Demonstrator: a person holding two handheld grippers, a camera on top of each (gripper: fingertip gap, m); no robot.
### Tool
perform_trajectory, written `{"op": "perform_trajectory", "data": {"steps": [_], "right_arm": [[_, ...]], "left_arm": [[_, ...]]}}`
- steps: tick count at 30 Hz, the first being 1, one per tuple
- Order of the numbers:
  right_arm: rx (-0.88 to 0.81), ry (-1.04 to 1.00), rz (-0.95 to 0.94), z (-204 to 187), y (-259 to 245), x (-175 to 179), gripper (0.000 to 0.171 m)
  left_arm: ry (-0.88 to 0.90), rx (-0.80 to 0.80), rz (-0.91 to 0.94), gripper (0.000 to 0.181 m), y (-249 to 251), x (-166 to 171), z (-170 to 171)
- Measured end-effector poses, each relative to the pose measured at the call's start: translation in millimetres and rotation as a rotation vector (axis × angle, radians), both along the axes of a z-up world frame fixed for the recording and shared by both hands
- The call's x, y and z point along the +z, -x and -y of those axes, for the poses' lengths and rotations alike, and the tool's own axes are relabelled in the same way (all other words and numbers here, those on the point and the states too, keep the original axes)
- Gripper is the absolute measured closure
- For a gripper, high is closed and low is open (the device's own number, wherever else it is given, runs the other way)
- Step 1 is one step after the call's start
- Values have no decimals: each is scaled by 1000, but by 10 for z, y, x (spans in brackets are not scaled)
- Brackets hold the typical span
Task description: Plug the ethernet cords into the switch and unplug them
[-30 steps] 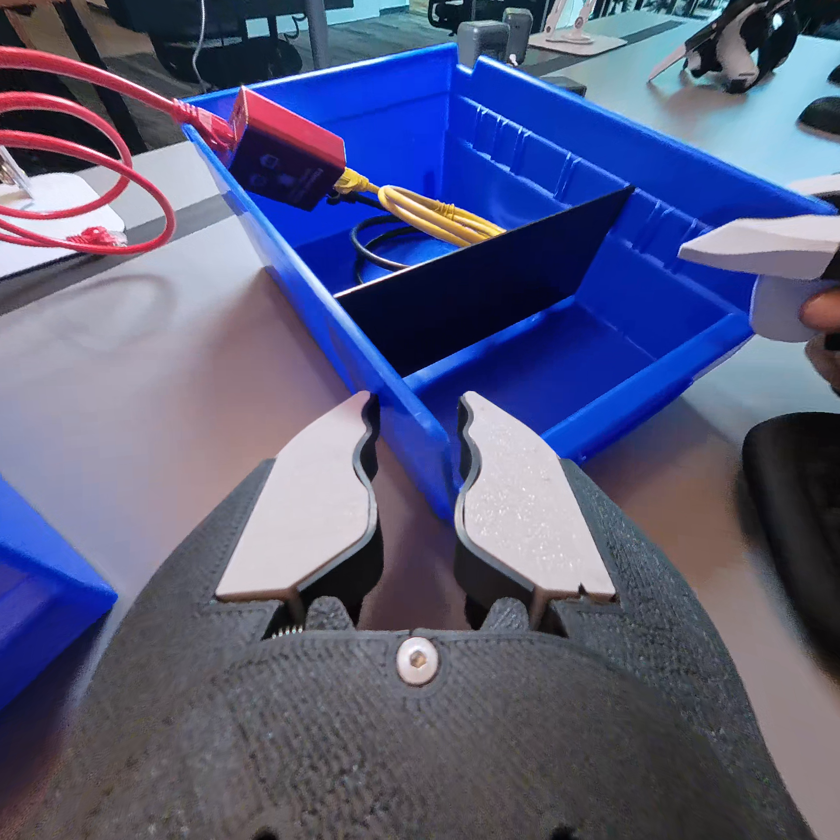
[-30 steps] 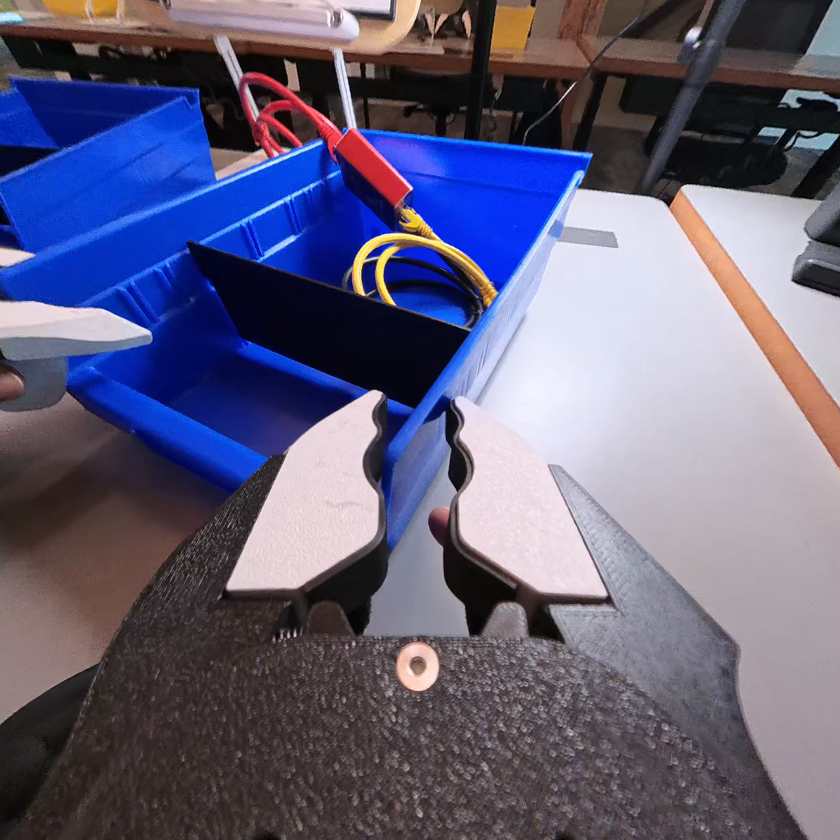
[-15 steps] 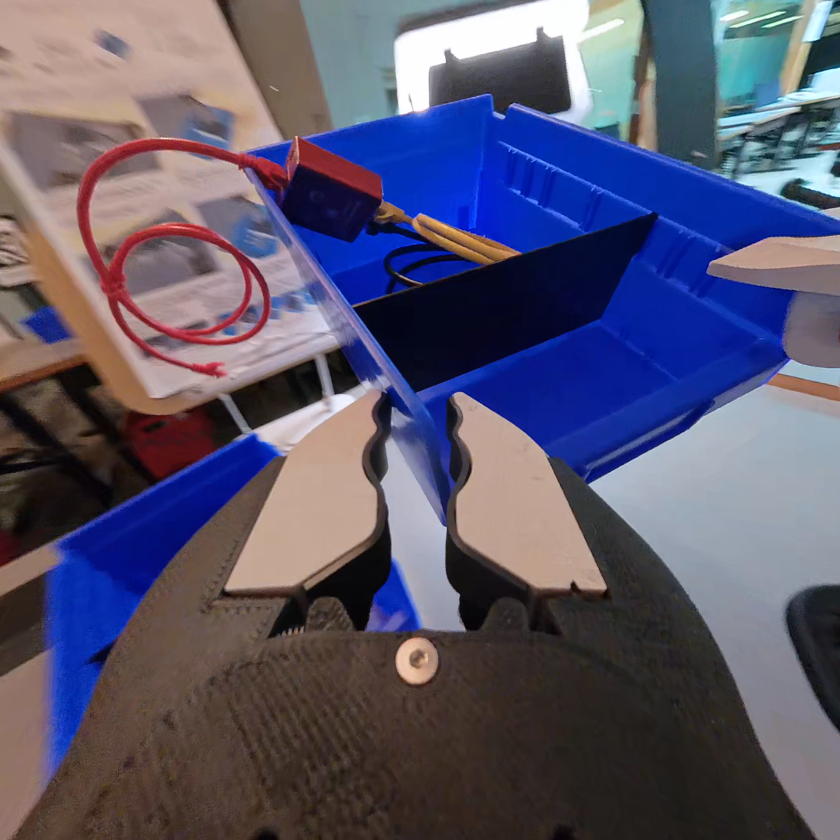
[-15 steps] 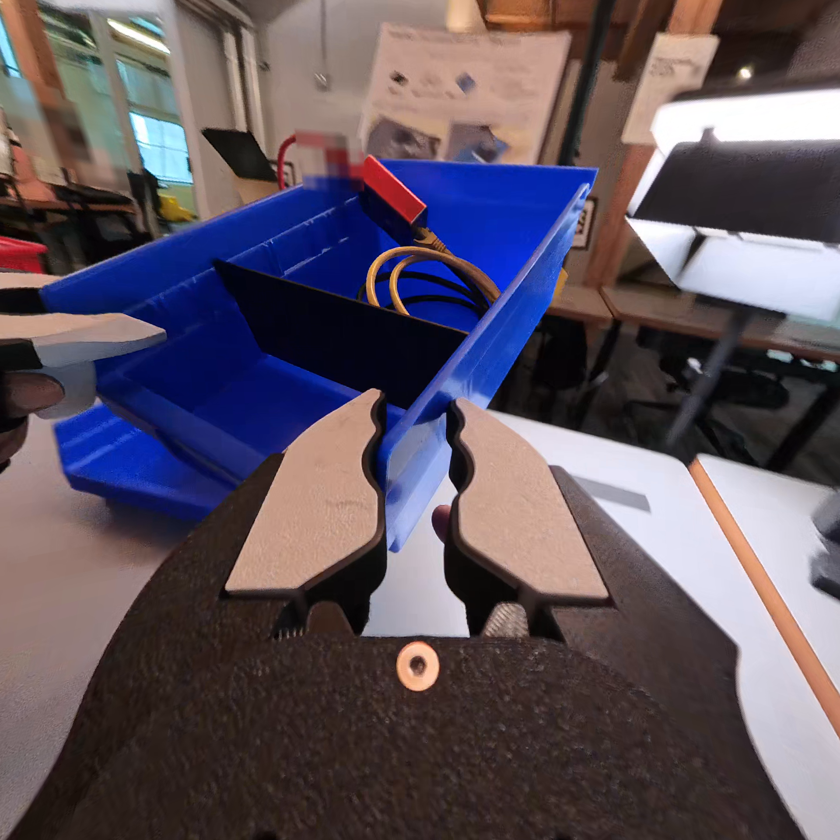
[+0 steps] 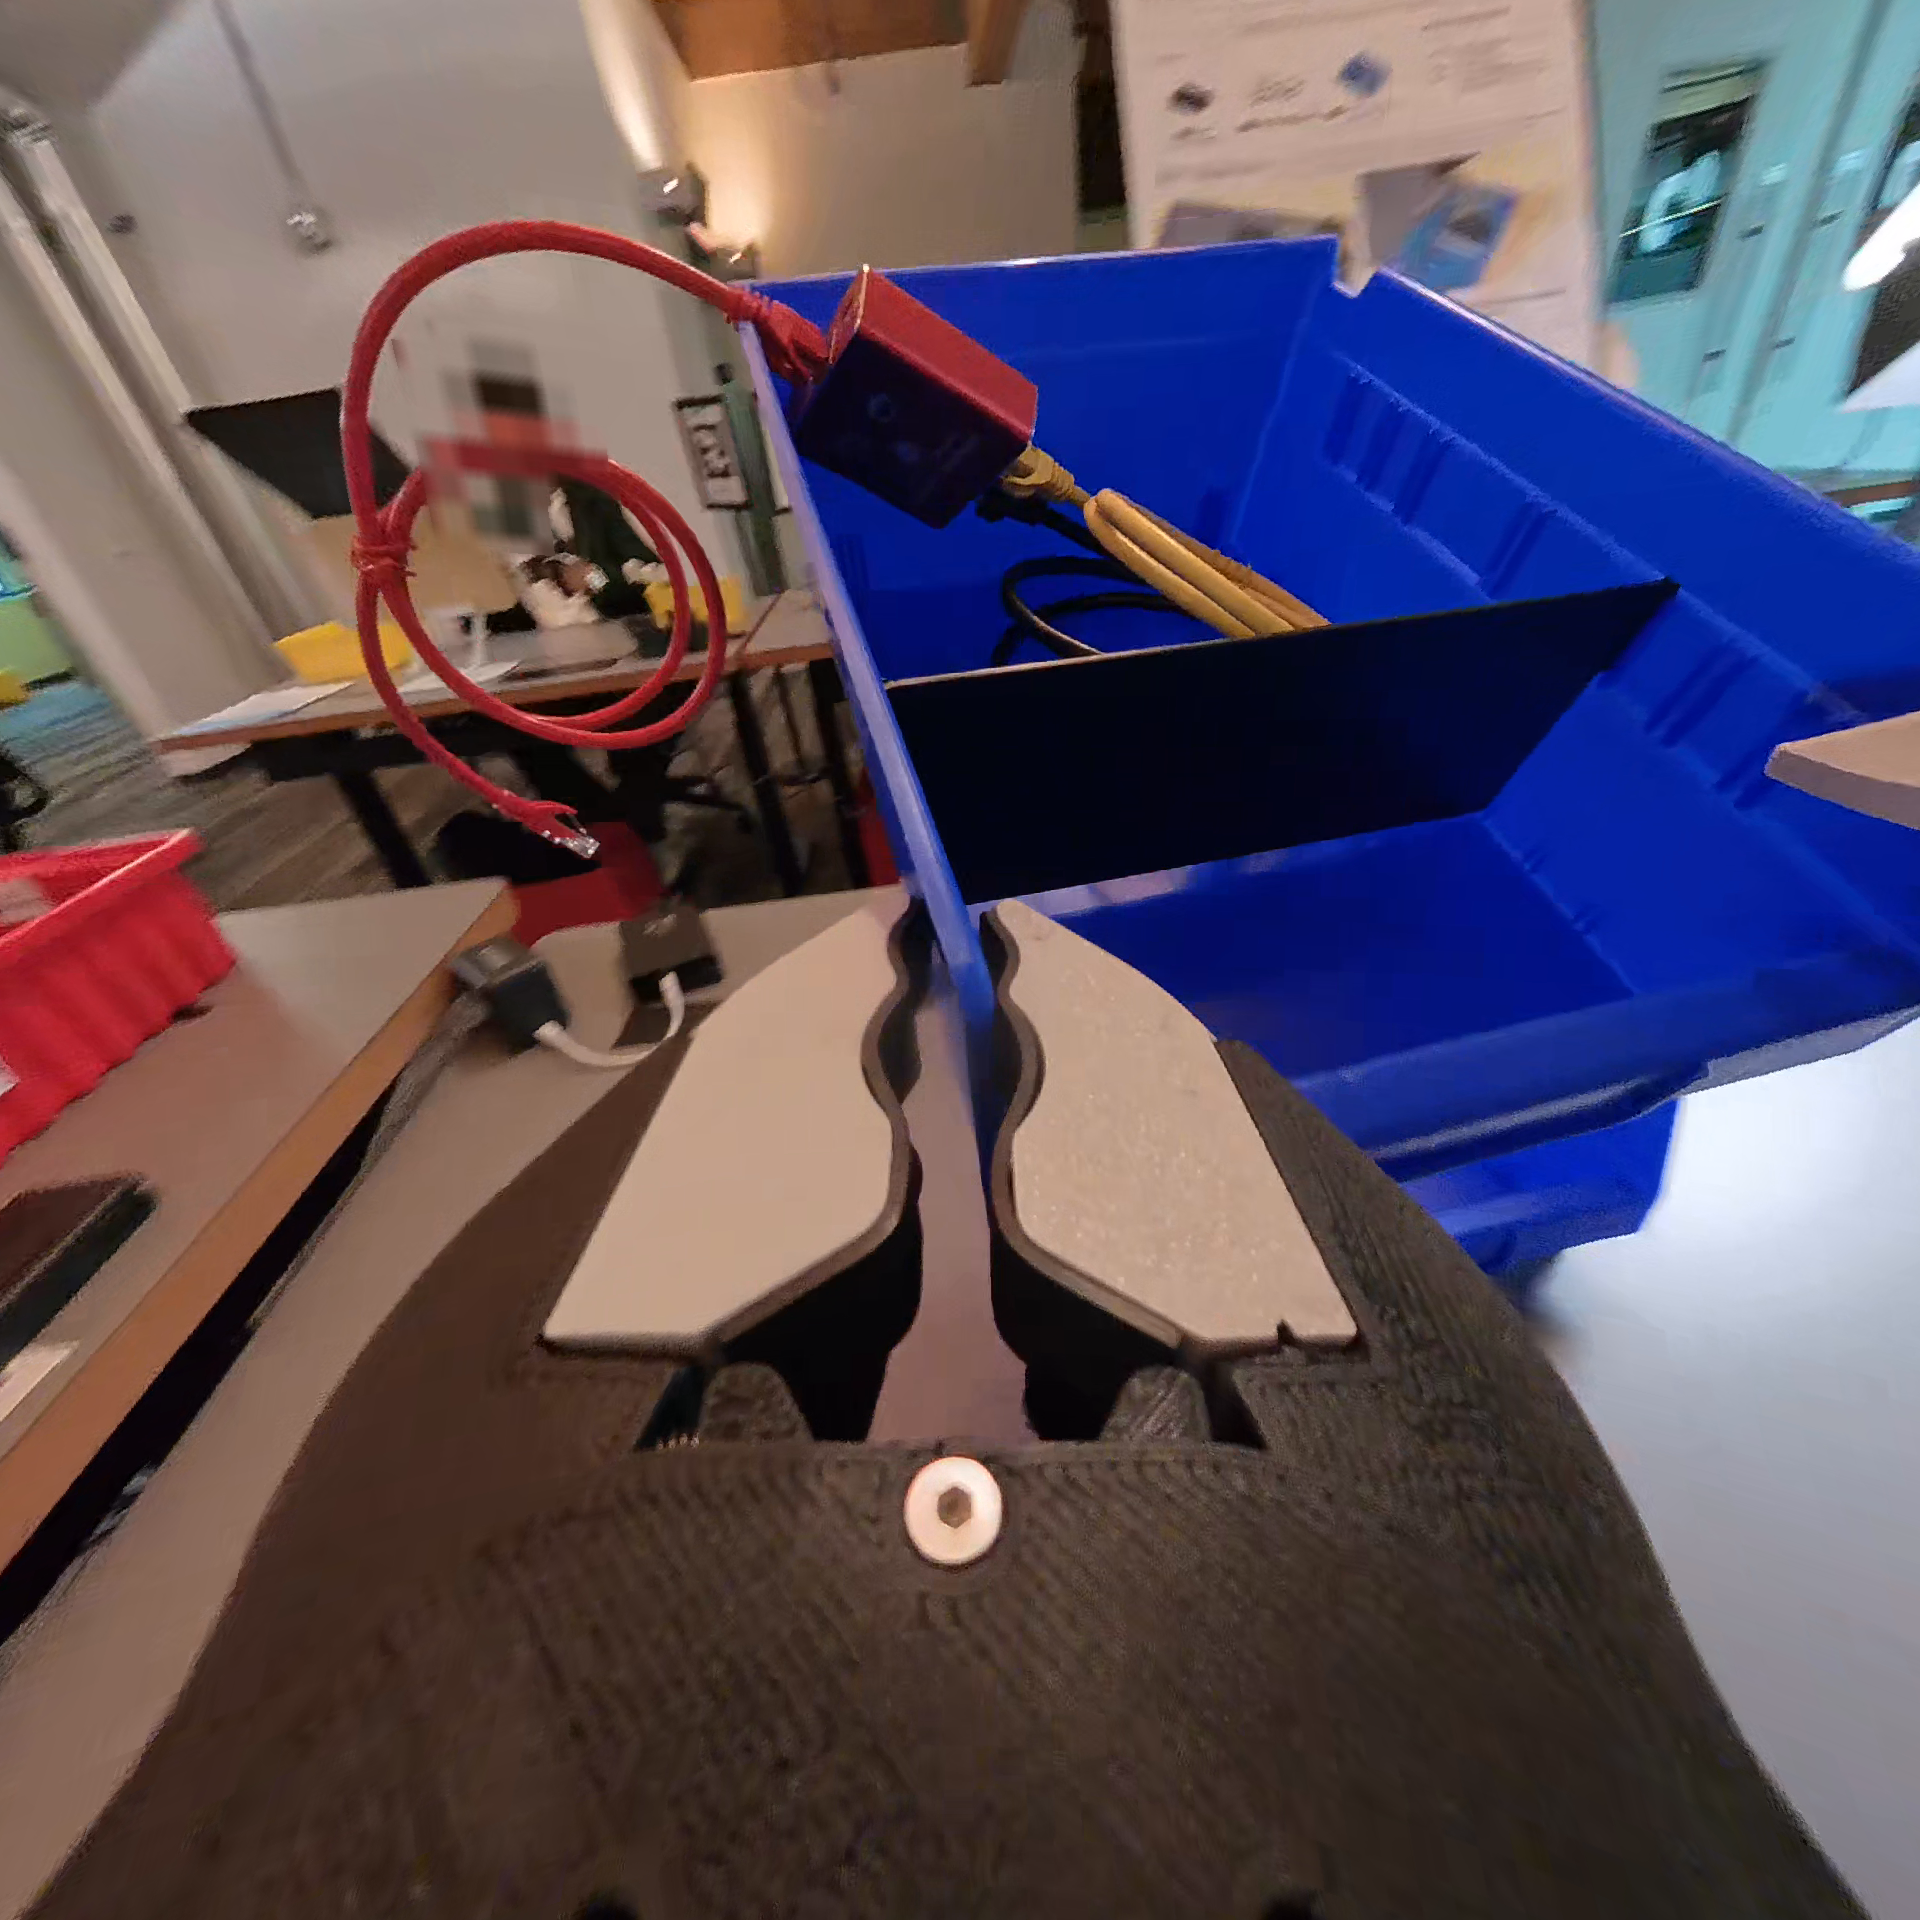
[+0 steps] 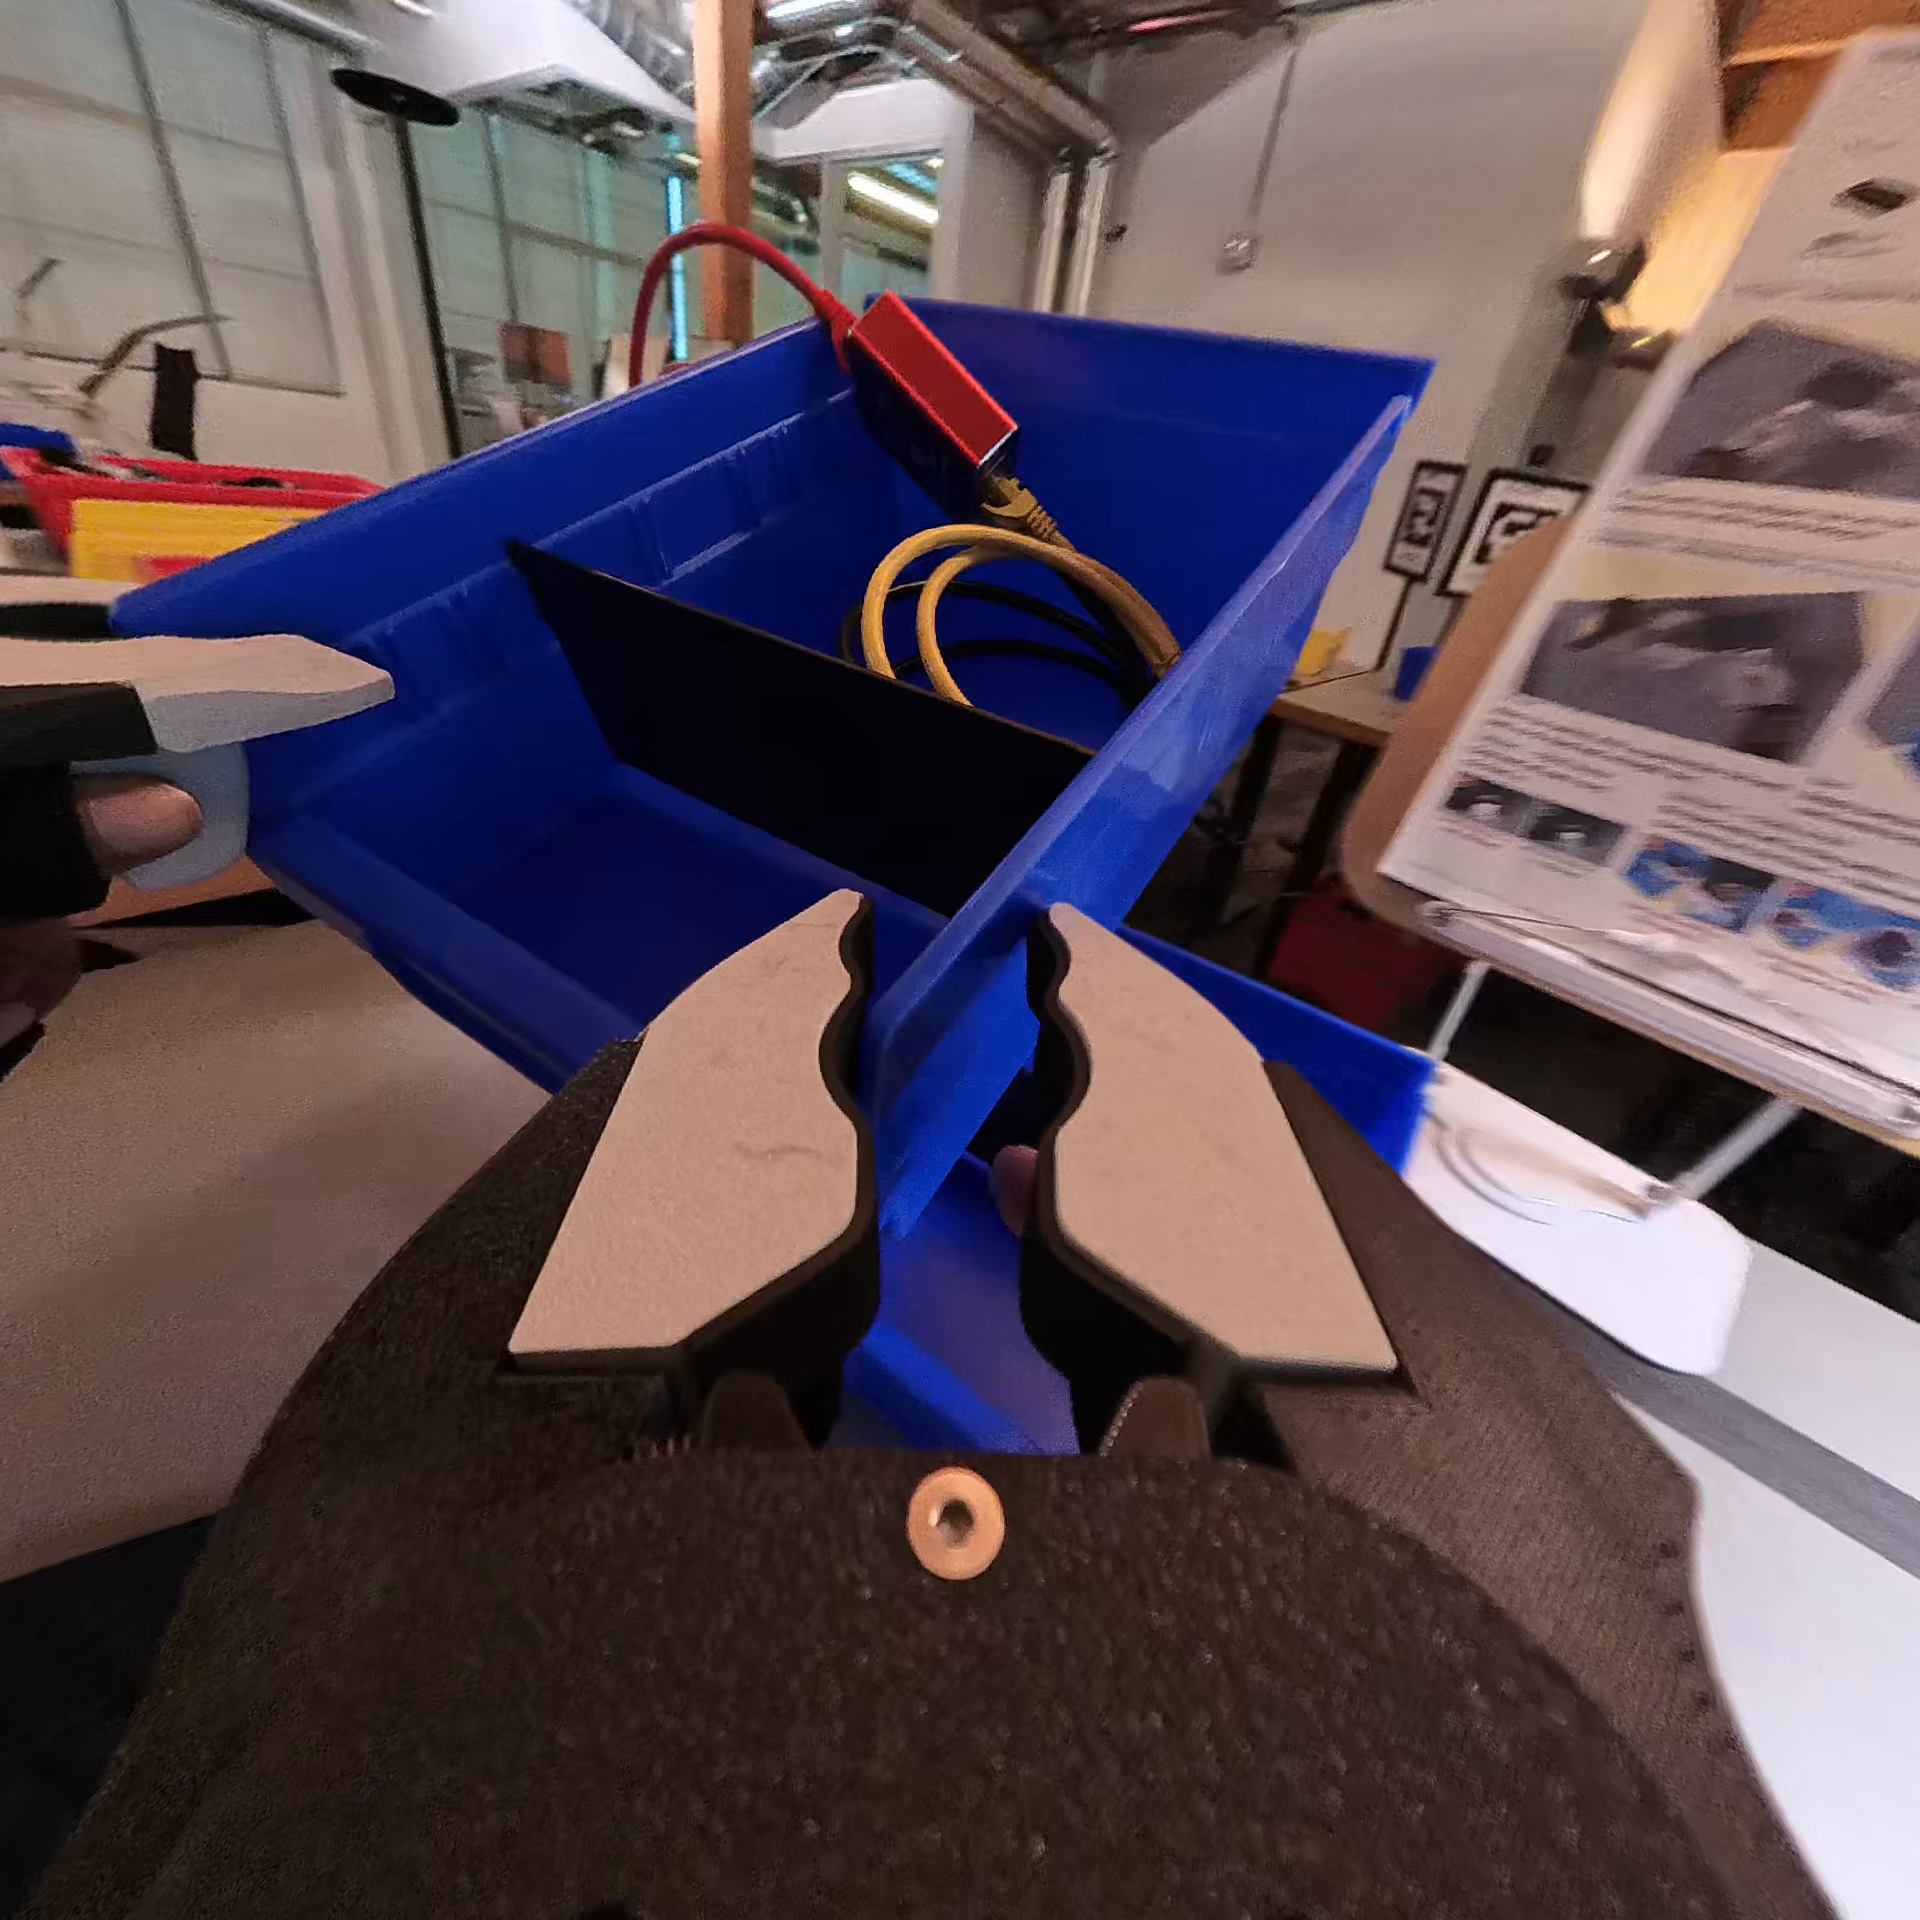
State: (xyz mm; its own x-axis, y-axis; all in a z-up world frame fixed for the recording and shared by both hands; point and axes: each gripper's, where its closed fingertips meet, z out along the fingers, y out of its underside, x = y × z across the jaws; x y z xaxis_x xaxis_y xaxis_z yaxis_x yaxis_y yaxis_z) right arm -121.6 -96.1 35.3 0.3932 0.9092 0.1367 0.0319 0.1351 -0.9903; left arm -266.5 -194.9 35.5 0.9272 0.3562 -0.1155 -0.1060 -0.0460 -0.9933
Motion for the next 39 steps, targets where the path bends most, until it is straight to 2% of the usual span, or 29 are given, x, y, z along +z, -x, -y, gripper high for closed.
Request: {"op": "perform_trajectory", "data": {"steps": [5, 9, 10, 14, 21, 26, 33, 37, 39], "right_arm": [[79, 85, 62, 190, 644, -464, 143], [107, 174, 122, 249, 966, -921, 143], [129, 176, 91, 286, 999, -934, 141], [120, 128, 137, 343, 1042, -922, 139], [141, 100, 178, 435, 1137, -998, 138], [145, 139, 249, 449, 1141, -1263, 137], [117, 162, 413, 369, 938, -1761, 142], [171, 148, 507, 342, 763, -1947, 152], [245, 149, 526, 376, 637, -1845, 147]], "left_arm": [[76, 139, 58, 175, 578, -445, 315], [158, 206, 105, 177, 881, -853, 416], [171, 208, 124, 177, 937, -947, 419], [135, 153, 231, 177, 1028, -1182, 393], [135, 175, 232, 177, 1121, -1226, 485], [194, 193, 200, 177, 1152, -1324, 496], [359, 187, 182, 177, 1089, -1799, 276], [460, 121, 131, 164, 972, -2003, 166], [480, 62, 124, 156, 907, -2008, 142]]}}
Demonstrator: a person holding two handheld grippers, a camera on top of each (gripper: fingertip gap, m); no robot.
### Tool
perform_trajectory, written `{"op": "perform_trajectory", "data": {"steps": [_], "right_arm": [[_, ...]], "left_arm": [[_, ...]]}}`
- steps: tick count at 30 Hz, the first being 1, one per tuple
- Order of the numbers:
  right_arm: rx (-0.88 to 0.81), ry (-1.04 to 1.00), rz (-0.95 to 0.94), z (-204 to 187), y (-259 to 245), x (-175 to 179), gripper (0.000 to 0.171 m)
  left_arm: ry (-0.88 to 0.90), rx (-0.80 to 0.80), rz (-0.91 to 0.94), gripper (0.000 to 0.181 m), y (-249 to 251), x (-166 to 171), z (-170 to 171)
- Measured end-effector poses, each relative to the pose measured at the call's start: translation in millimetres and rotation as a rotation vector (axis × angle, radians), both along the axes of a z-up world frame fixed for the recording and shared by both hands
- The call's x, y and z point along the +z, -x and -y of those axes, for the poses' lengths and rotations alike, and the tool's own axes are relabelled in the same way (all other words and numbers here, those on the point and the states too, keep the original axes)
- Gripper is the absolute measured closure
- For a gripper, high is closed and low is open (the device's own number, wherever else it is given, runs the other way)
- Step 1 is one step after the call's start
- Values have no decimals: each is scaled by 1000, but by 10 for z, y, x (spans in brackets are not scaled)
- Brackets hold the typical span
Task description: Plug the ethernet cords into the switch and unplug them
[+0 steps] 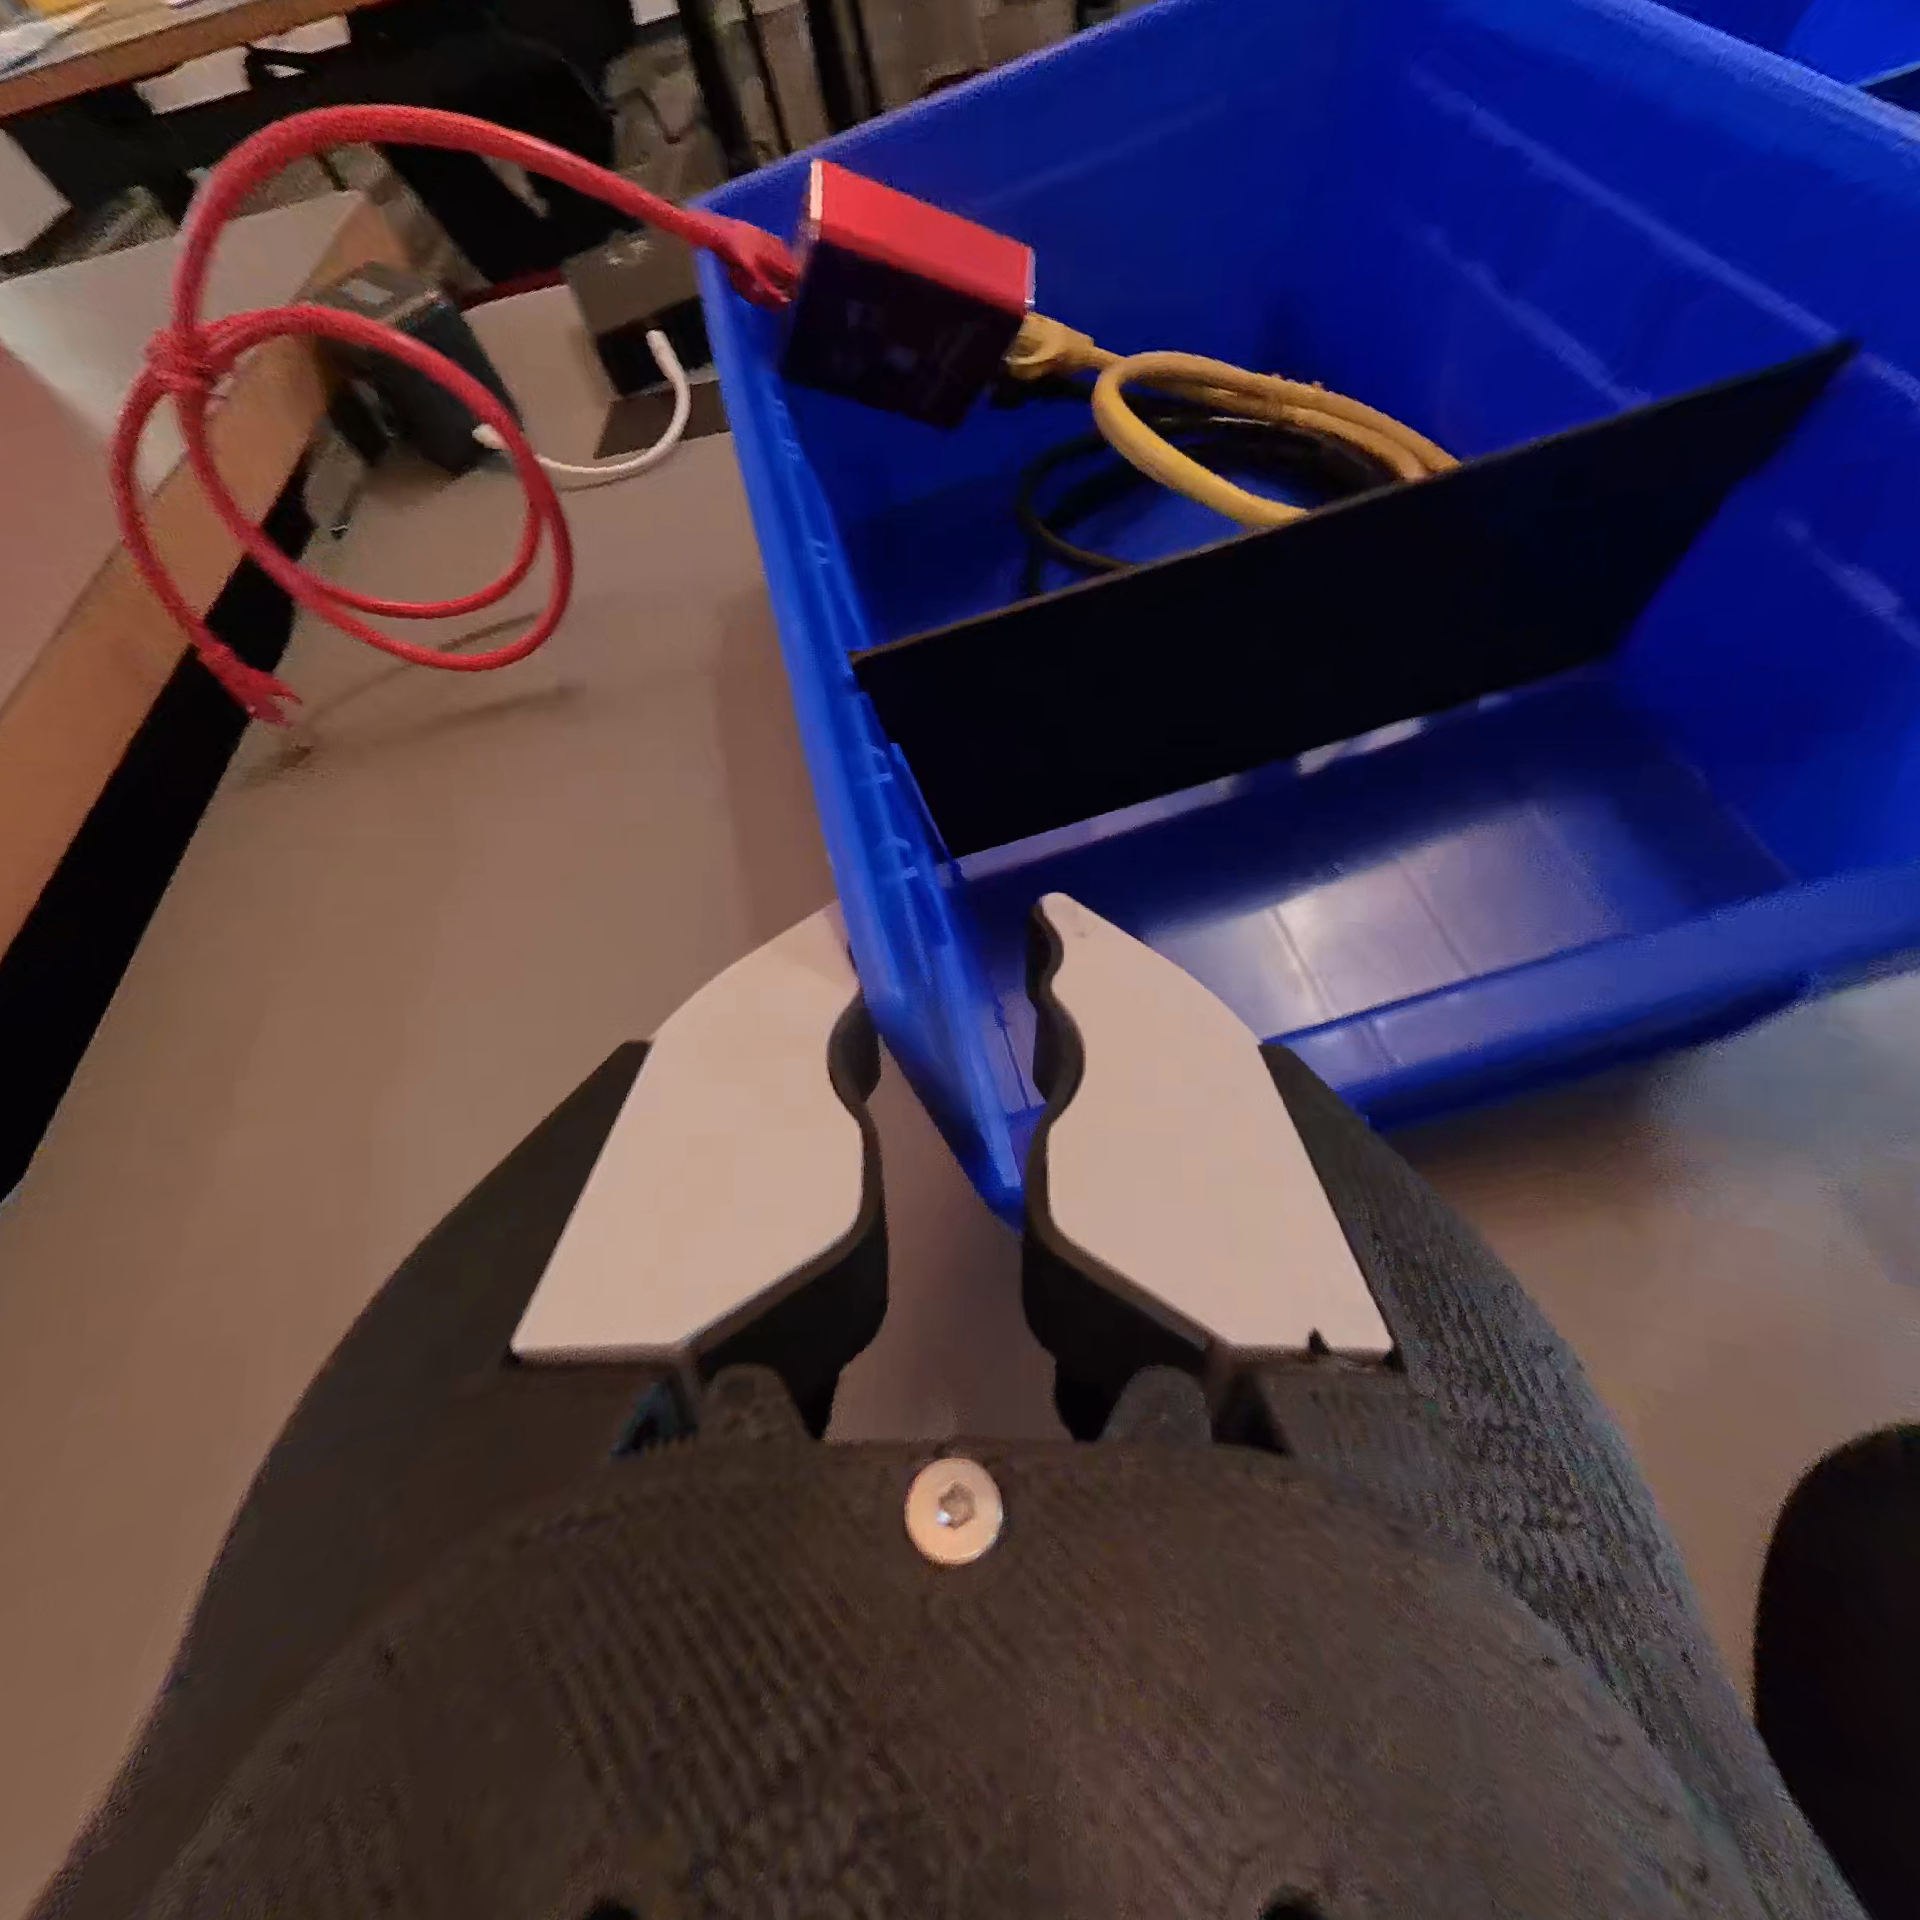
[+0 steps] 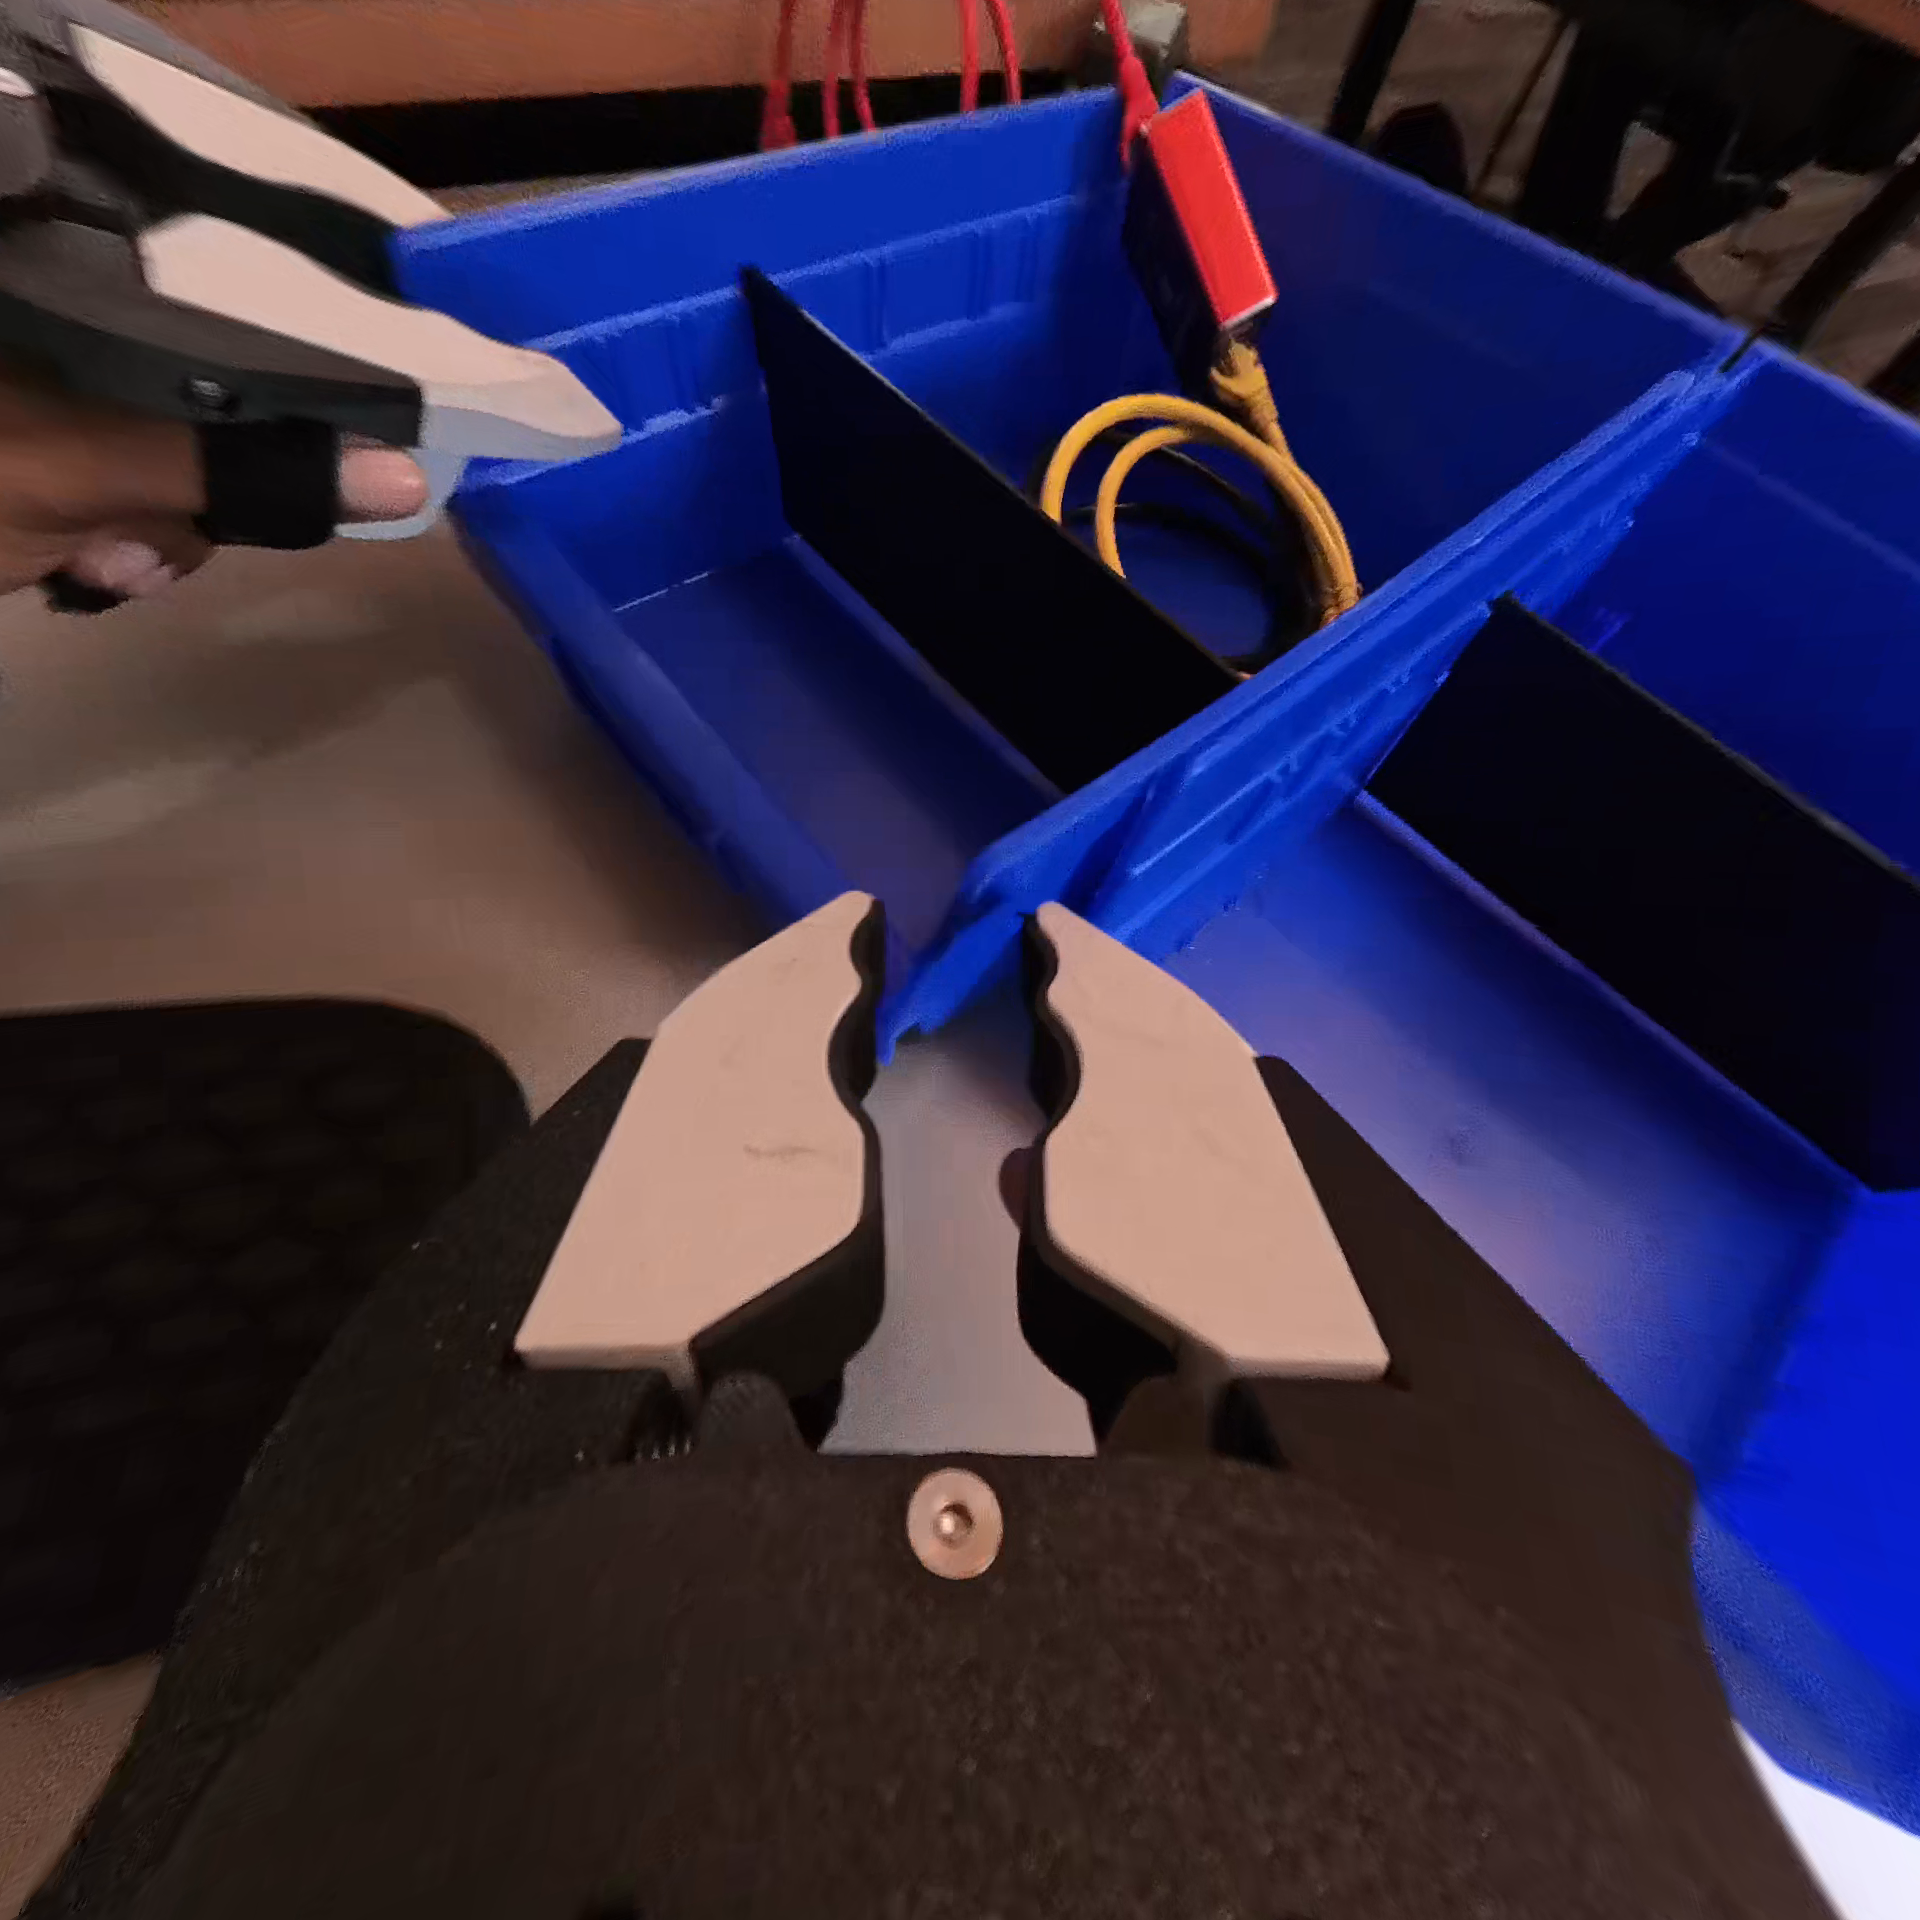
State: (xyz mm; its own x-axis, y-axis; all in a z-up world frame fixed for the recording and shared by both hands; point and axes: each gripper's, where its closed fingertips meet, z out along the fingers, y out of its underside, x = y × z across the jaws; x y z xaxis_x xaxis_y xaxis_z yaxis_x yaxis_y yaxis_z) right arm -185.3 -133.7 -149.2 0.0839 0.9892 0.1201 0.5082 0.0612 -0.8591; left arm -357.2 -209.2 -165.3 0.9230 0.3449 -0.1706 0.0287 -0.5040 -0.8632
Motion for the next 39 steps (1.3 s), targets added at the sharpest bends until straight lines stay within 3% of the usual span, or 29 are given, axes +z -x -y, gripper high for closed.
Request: {"op": "perform_trajectory", "data": {"steps": [2, 5, 9, 14, 18, 21, 30, 39], "right_arm": [[63, -43, 23, -61, -185, 171, 136], [106, -147, 145, -358, -511, 312, 119], [178, -325, 439, -756, -803, 17, 109], [289, -459, 667, -961, -710, -536, 105], [292, -450, 688, -1044, -661, -677, 141], [278, -381, 674, -1042, -842, -655, 141], [64, -312, 663, -1103, -2119, -628, 138], [-193, -305, 721, -1659, -3156, -664, 141]], "left_arm": [[5, -15, -37, 146, 8, 78, 23], [-15, -37, -195, 146, 27, 391, 100], [59, -316, -233, 141, -403, 527, 14], [386, -665, -276, 120, -910, 38, -187], [674, -796, -309, 119, -921, -499, -244], [732, -845, -325, 149, -968, -637, -299], [712, -744, -295, 150, -1320, -636, -557], [694, -684, -301, 151, -1395, -628, -805]]}}
